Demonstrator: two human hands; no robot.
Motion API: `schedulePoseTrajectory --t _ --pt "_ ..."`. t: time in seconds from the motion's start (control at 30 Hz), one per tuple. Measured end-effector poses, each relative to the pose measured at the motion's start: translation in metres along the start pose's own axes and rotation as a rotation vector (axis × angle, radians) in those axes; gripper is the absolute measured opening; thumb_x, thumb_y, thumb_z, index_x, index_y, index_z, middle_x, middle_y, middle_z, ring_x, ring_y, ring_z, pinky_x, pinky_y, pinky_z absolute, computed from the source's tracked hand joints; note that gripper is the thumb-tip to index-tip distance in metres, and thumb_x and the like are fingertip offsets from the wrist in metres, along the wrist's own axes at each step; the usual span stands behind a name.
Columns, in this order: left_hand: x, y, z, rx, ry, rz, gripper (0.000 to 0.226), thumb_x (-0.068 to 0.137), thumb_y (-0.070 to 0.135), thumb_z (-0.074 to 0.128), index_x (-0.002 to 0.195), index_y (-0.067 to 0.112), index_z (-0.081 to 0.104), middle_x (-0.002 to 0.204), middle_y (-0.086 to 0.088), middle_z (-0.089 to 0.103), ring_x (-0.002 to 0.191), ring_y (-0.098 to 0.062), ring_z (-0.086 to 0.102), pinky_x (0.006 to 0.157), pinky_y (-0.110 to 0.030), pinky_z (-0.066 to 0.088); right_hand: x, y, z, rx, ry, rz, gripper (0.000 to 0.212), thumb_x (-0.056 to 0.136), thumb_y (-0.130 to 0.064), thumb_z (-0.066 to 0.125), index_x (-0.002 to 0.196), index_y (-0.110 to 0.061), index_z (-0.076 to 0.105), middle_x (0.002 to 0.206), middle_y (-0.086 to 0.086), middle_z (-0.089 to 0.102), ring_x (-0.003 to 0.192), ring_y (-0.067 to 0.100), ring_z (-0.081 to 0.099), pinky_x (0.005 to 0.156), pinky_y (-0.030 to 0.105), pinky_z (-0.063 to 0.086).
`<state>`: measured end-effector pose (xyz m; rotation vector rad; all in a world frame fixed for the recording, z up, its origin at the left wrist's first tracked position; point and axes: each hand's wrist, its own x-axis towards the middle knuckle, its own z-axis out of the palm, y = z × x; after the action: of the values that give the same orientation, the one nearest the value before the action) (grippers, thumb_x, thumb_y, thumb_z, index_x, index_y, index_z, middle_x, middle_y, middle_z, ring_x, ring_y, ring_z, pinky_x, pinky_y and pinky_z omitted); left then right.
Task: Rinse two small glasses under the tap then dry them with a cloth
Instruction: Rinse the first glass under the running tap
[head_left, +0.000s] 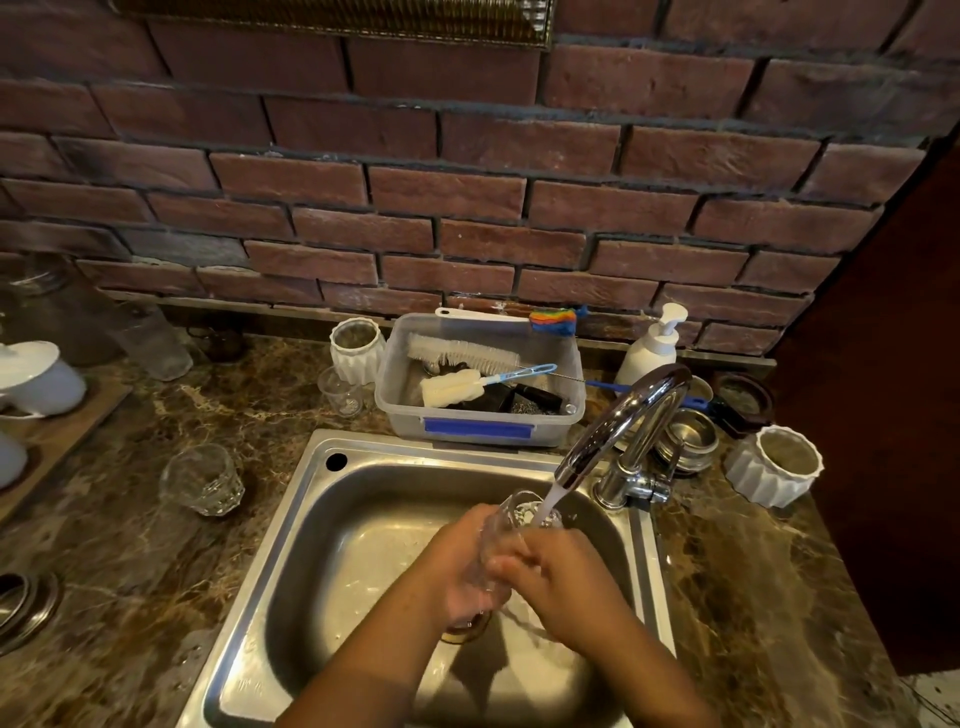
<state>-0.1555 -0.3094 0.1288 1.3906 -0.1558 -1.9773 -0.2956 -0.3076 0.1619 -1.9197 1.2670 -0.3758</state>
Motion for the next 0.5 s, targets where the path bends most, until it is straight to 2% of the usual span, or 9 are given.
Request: schedulePoseTrajectory --t 0.07,0.13,0.23,0.3,0.33,0.37,0.43,0.5 --pt "-0.004 0.005 -0.006 -0.105 -0.121 -0.091 0.027 0.093 0.033 0.065 0.093 0.008 0.072 0.078 -0.009 0.066 0.054 -0.015 0.058 0.047 -0.025 0.049 0.001 0.003 -0.003 -0.149 -0.063 -0.059 0.019 0.092 -0.041 0.060 0.098 -0.032 0.075 0.089 -0.011 0.074 0.084 0.002 0.064 0.076 0.029 0.054" --pt "-0.003 0.004 0.000 -0.041 -0.048 -0.030 0.031 0.095 0.038 0.062 0.096 0.008 0.073 0.080 -0.010 0.069 0.064 -0.017 0.061 0.055 -0.026 0.050 0.000 0.000 -0.001 -0.129 -0.013 -0.041 0.016 0.092 -0.038 0.062 0.099 -0.032 0.076 0.090 -0.010 0.074 0.085 0.003 0.065 0.078 0.027 0.055" --pt "0.008 -0.009 0.014 0.133 0.226 0.372 0.031 0.102 0.036 0.051 0.099 0.011 0.069 0.087 -0.013 0.070 0.074 -0.021 0.063 0.060 -0.030 0.049 -0.001 -0.010 0.007 0.259 0.162 0.130 0.017 0.093 -0.017 0.062 0.085 -0.021 0.077 0.078 -0.001 0.076 0.075 0.010 0.071 0.073 0.029 0.059" --pt "0.013 -0.021 0.016 0.234 0.300 0.594 0.029 0.104 0.030 0.047 0.093 0.013 0.067 0.087 -0.012 0.071 0.078 -0.027 0.066 0.061 -0.039 0.055 0.002 -0.016 0.010 0.522 0.230 0.290 0.024 0.095 -0.011 0.060 0.078 -0.016 0.076 0.074 0.004 0.076 0.072 0.015 0.073 0.070 0.032 0.061" --pt "0.014 -0.026 0.016 0.246 0.325 0.636 0.028 0.105 0.027 0.046 0.092 0.014 0.068 0.088 -0.012 0.072 0.082 -0.030 0.069 0.067 -0.044 0.058 0.003 -0.018 0.010 0.578 0.226 0.330 0.025 0.095 -0.009 0.059 0.078 -0.018 0.076 0.075 0.003 0.076 0.074 0.015 0.074 0.070 0.030 0.061" --pt "0.014 -0.029 0.016 0.242 0.345 0.645 0.028 0.105 0.026 0.045 0.094 0.015 0.068 0.091 -0.013 0.072 0.087 -0.032 0.070 0.072 -0.046 0.059 0.004 -0.019 0.009 0.573 0.200 0.322 0.025 0.095 -0.009 0.059 0.082 -0.020 0.077 0.078 0.001 0.077 0.077 0.013 0.074 0.071 0.027 0.061" --pt "0.009 -0.028 0.018 0.204 0.363 0.593 0.025 0.105 0.027 0.046 0.100 0.017 0.068 0.095 -0.013 0.073 0.090 -0.030 0.070 0.072 -0.040 0.057 0.002 -0.016 0.008 0.428 0.126 0.215 0.024 0.097 -0.012 0.059 0.091 -0.024 0.077 0.085 -0.004 0.077 0.081 0.006 0.073 0.074 0.022 0.059" --pt "0.008 -0.018 0.016 0.100 0.274 0.368 0.027 0.104 0.032 0.049 0.103 0.014 0.069 0.090 -0.012 0.072 0.082 -0.025 0.066 0.069 -0.034 0.050 0.000 -0.009 0.000 0.173 0.051 0.064 0.019 0.096 -0.017 0.060 0.095 -0.027 0.076 0.087 -0.008 0.076 0.080 0.001 0.070 0.071 0.016 0.053"
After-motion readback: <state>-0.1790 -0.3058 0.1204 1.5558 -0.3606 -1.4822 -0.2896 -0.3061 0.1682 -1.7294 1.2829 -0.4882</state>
